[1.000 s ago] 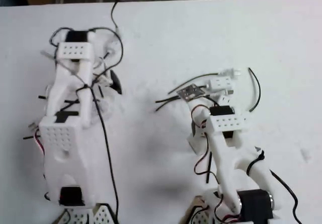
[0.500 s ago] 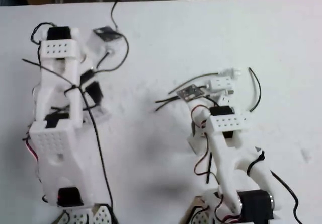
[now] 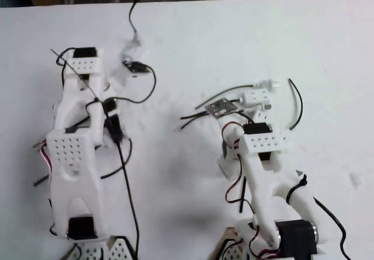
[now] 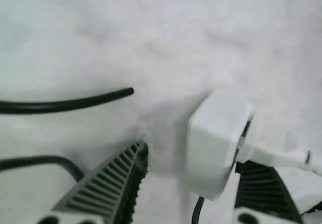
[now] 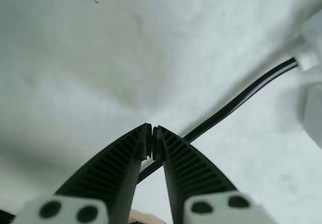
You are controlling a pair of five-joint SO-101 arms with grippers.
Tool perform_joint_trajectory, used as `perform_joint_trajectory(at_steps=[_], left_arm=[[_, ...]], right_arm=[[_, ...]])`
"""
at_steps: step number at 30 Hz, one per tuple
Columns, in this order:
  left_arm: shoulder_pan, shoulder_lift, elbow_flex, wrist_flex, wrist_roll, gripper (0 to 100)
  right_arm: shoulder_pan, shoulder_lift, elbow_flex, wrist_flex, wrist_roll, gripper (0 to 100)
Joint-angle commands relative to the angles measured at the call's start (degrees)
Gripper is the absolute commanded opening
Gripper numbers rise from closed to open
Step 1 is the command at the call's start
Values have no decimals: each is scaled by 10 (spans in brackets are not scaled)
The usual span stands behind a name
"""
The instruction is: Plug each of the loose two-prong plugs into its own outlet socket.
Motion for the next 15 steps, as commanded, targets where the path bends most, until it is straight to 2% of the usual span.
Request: perform_joint_trajectory(at_steps=[1,7,9,15], left_arm=[[8,5,-21,2,-4,273],[10,5,-23,1,-3,98],[15,5,-23,1,4,89],[35,-26,-105,2,130,90]], right_arm=[[1,-12,-2,-3,-3,19],[2,-12,-2,-3,-2,19],[2,-12,-2,-3,-2,19],[2,-12,-2,-2,-4,19]])
